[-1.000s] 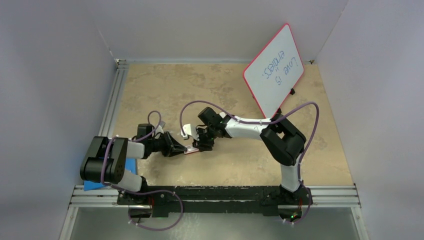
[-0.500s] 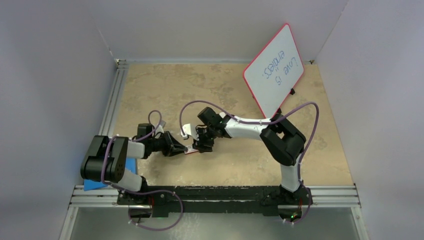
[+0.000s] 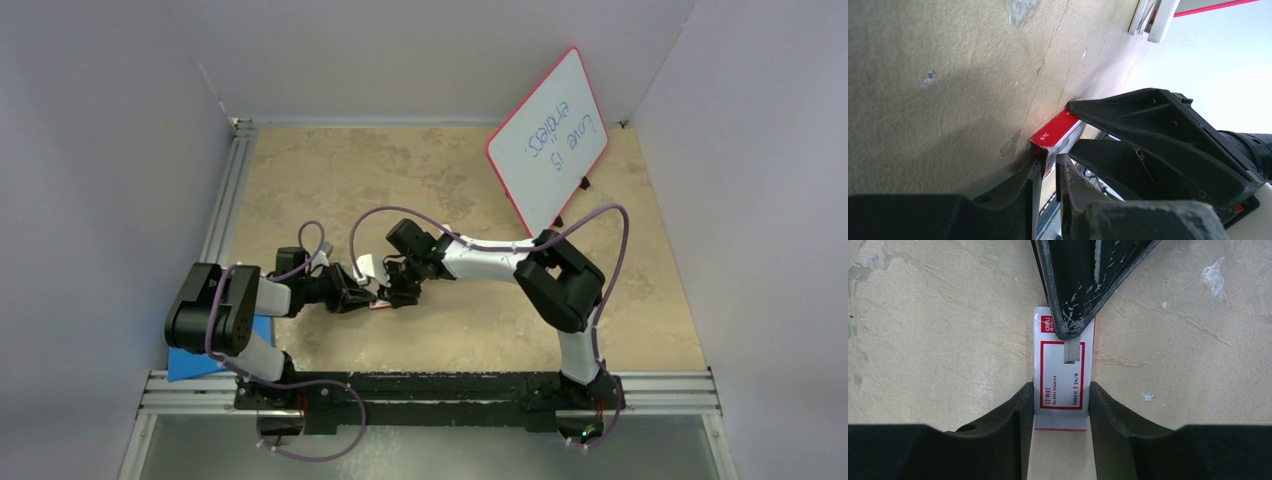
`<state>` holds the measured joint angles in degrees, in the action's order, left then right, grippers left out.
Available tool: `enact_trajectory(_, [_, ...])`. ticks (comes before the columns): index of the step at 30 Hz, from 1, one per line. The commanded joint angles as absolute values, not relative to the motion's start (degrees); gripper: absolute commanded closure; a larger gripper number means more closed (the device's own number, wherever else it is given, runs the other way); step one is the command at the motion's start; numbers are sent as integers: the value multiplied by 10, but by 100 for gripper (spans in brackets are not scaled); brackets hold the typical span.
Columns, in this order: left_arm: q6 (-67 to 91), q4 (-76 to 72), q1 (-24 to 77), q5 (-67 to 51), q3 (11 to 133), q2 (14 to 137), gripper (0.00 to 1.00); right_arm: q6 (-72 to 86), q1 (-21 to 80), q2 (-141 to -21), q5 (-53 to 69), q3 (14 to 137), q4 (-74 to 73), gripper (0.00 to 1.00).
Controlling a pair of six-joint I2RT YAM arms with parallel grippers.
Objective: Load the staples into the stapler
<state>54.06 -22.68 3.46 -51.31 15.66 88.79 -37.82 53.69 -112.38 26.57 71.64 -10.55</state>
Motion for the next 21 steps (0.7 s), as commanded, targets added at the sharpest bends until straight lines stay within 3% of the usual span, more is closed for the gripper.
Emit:
enact_trajectory(1, [550, -273, 41, -546, 163, 901, 84, -375, 542, -1131, 273, 741, -102, 59])
enact_trajectory(11, [558, -289, 52, -560, 167, 912, 83, -355, 545, -1137, 274, 761, -79, 58])
enact_trajectory(17, [545, -241, 52, -525, 175, 899, 83, -340, 542, -1104, 267, 717, -70, 40])
enact_trajectory(21, [535, -214, 52, -508, 186, 893, 80, -339, 530, -1067, 252, 671, -60, 35])
